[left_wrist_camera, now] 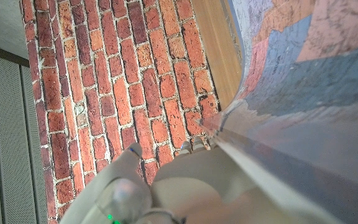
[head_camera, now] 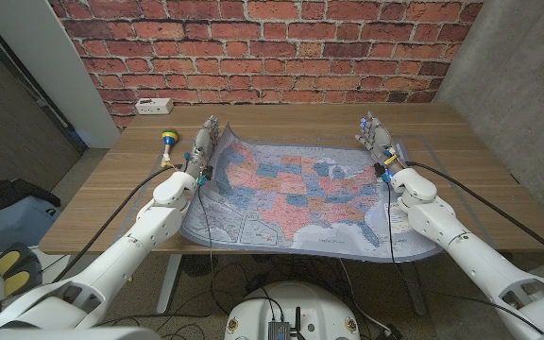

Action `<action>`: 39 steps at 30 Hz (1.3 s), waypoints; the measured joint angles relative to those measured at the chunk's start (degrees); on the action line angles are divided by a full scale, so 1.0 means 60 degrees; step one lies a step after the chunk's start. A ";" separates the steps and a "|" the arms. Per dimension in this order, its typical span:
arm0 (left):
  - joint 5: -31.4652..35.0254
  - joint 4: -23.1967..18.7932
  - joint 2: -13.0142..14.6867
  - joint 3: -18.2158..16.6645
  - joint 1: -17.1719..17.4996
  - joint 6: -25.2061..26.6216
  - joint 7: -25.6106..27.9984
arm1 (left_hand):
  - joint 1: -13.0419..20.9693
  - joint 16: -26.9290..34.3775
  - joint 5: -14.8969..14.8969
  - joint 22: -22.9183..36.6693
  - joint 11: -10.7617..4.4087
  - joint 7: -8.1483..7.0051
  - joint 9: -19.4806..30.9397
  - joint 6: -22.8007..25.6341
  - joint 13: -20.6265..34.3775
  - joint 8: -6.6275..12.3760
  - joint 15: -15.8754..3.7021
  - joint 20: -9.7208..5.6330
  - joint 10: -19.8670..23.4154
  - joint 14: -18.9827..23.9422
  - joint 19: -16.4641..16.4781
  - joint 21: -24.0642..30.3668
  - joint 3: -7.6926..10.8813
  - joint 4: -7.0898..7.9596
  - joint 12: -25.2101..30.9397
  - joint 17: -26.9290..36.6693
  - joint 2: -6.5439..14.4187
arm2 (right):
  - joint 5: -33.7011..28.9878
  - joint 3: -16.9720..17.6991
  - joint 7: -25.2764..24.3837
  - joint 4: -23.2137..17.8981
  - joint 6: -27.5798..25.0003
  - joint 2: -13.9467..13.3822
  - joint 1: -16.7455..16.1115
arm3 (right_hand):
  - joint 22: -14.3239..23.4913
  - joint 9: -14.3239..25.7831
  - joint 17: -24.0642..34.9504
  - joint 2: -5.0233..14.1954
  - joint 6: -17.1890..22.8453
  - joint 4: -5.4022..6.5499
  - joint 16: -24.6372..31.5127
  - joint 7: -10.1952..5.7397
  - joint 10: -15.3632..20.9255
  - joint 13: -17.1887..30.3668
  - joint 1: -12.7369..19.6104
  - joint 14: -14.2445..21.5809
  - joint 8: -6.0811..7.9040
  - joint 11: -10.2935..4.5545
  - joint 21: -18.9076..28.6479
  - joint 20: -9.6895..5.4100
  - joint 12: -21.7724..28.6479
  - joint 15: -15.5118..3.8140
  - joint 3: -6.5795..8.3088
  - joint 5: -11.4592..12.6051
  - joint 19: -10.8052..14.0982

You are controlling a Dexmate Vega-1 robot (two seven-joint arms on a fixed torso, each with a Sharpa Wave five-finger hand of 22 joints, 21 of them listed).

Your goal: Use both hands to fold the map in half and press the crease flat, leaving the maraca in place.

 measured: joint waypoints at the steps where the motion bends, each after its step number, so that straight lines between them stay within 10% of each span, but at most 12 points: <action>1: 0.0058 0.0000 0.0000 0.0006 -0.0006 -0.0008 0.0061 | 0.0000 0.0015 0.0000 0.0000 0.0000 0.0000 0.0000 0.0000 0.0000 0.0000 0.0000 0.0000 0.0000 0.0000 0.0000 0.0000 0.0000 0.0000 0.0000 0.0000 0.0000 | -0.0003 -0.0003 0.0005 0.0014 0.0000 0.0008 0.0011 | 0.0000 0.0000 0.0000 -0.0001 0.0000 0.0000 0.0000 0.0000 0.0000 0.0000 -0.0001 0.0000 0.0000 0.0000 0.0000 0.0000 0.0000 0.0000 0.0000 0.0000 0.0000; 4: 0.0232 -0.0060 0.0023 0.0040 -0.0009 -0.0011 0.0260 | 0.0000 0.0015 0.0000 0.0000 0.0000 0.0000 0.0000 0.0000 0.0000 0.0038 0.0000 0.0016 0.0000 0.0000 -0.0010 0.0000 0.0000 0.0000 0.0037 0.0000 0.0000 | -0.0012 -0.0009 0.0011 0.0055 0.0000 0.0028 0.0038 | 0.0000 0.0000 0.0000 -0.0001 0.0000 0.0000 0.0000 0.0000 0.0000 0.0045 -0.0001 0.0000 0.0000 0.0000 0.0000 0.0000 0.0000 0.0000 0.0000 0.0000 -0.0001; 13: 0.1540 -0.0861 0.0239 0.0201 0.0099 0.0416 0.1850 | 0.0051 0.0089 0.0000 -0.0001 0.0139 -0.0346 -0.0001 0.0003 -0.0001 0.0139 0.0650 0.1436 -0.0027 -0.0033 -0.0001 -0.0114 -0.0121 -0.0120 0.0141 -0.0001 0.0050 | -0.0028 0.0021 -0.0039 0.0051 0.0102 0.0036 0.0001 | -0.0001 -0.0001 -0.0001 -0.0001 0.0054 0.0000 0.0073 -0.0055 0.0071 0.0044 -0.0001 0.0172 0.0072 0.0066 0.0000 0.0120 0.0065 0.0170 0.0000 0.0000 0.0118; 39: 0.5230 -0.3298 0.0938 0.1106 0.0041 0.3037 0.4917 | 0.0407 0.0089 -0.0093 0.0018 0.0330 -0.0535 0.0043 0.0599 -0.0002 0.0175 0.0577 0.0699 0.0026 -0.0031 0.0366 0.0348 -0.0099 -0.0431 0.0285 0.0017 0.0228 | -0.0139 0.0478 -0.0677 -0.0624 0.1326 -0.0050 -0.0768 | -0.0003 -0.0003 -0.0002 0.0088 0.0571 -0.0106 0.0148 -0.0051 0.0620 0.0042 0.0087 0.0669 0.0146 0.0239 0.0149 0.0308 0.0171 0.0356 0.0106 0.0000 0.0580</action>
